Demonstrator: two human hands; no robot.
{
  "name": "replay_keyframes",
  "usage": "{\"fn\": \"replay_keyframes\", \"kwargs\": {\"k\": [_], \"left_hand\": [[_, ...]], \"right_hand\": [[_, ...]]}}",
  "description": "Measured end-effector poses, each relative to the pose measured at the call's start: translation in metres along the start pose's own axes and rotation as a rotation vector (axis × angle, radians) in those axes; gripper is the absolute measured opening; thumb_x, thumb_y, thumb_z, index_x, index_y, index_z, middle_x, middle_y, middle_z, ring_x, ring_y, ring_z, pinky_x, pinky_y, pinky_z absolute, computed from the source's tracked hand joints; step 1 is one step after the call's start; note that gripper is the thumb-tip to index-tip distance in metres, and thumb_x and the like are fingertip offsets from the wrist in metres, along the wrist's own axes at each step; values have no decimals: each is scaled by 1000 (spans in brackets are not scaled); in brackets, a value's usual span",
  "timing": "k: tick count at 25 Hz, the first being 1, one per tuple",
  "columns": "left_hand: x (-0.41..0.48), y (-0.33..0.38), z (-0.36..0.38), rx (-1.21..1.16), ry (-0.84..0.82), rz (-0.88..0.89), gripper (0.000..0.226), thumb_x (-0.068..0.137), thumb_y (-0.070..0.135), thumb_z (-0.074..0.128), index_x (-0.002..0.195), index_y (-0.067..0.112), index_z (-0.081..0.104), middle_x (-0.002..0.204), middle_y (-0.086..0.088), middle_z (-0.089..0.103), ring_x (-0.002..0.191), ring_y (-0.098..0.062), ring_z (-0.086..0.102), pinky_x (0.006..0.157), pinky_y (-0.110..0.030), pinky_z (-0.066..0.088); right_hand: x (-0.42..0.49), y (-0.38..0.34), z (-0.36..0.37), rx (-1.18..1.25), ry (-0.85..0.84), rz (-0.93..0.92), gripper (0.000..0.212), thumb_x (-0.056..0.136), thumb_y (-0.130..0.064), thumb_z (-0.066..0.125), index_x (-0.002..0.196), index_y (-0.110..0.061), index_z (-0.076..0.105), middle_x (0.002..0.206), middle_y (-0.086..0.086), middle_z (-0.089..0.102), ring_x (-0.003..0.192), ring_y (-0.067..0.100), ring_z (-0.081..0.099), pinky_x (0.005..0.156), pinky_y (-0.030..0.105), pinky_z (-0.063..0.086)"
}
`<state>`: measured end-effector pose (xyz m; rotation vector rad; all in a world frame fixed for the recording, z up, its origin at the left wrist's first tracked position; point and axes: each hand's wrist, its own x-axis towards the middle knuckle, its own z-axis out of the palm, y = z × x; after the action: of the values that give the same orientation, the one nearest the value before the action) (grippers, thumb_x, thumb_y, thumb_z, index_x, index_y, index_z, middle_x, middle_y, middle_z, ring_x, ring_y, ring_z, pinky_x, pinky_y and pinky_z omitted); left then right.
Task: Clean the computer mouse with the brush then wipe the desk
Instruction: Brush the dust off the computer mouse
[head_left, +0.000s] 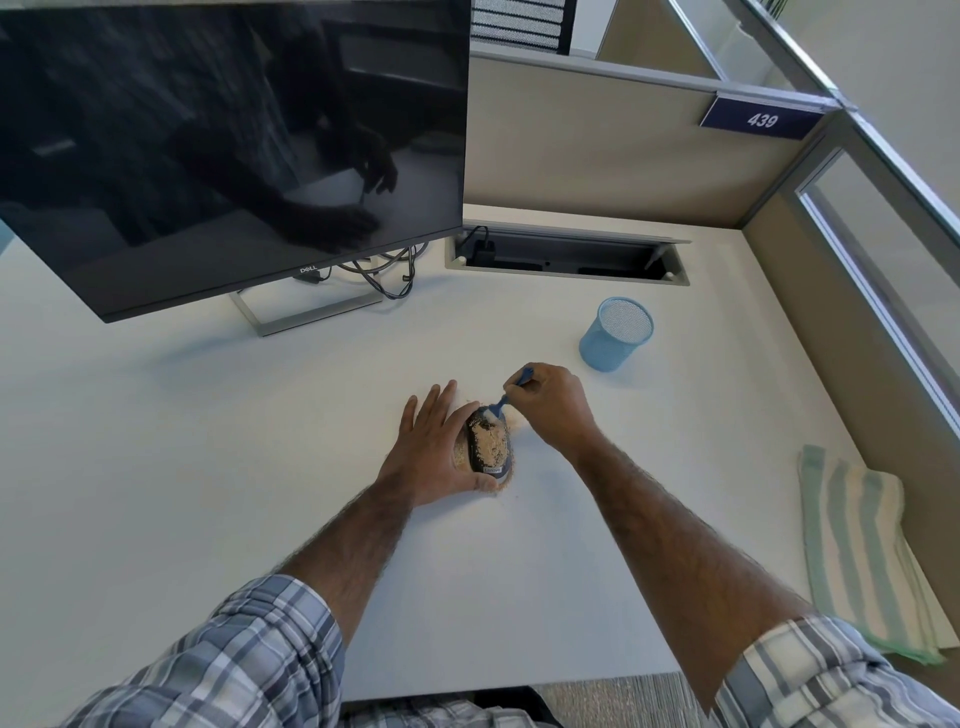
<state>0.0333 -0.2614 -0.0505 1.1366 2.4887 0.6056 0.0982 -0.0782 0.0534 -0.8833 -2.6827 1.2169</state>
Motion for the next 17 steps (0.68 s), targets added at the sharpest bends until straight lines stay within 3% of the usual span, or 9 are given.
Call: {"fn": "replay_keyframes", "kwargs": {"k": [3, 7, 9, 13, 17], "left_hand": [[0, 0, 1, -3, 7, 4, 121, 62, 92, 61, 159, 36, 16, 172, -1, -11, 157, -20, -19, 125, -49, -12], [1, -1, 2, 0, 8, 3, 122, 61, 93, 61, 159, 36, 16, 172, -2, -10, 157, -19, -18, 126, -50, -10], [1, -1, 2, 1, 8, 5, 122, 60, 93, 60, 159, 36, 16, 172, -2, -10, 157, -20, -18, 126, -51, -9], [1, -2, 3, -5, 23, 12, 122, 60, 93, 60, 159, 35, 18, 172, -2, -9, 157, -21, -16, 126, -52, -8], [0, -2, 2, -4, 18, 6, 122, 60, 93, 60, 159, 36, 16, 172, -2, -10, 157, -20, -17, 126, -50, -9]], "right_hand": [[1, 2, 1, -48, -4, -4, 10, 83, -16, 63, 78, -10, 70, 73, 8, 70, 57, 13, 50, 54, 32, 46], [0, 4, 0, -6, -42, 3, 9, 85, -14, 65, 80, -13, 73, 72, 1, 69, 53, 9, 50, 52, 23, 44], [0, 4, -1, -65, -21, -16, 9, 83, -15, 64, 80, -12, 72, 74, 3, 70, 58, 16, 54, 56, 30, 48], [2, 4, -3, -56, -40, -21, 9, 85, -15, 66, 83, -15, 74, 76, 0, 71, 62, 12, 57, 60, 26, 48], [3, 6, -4, -97, 0, -53, 9, 86, -17, 65, 84, -12, 73, 80, 3, 73, 77, 24, 66, 69, 37, 56]]}}
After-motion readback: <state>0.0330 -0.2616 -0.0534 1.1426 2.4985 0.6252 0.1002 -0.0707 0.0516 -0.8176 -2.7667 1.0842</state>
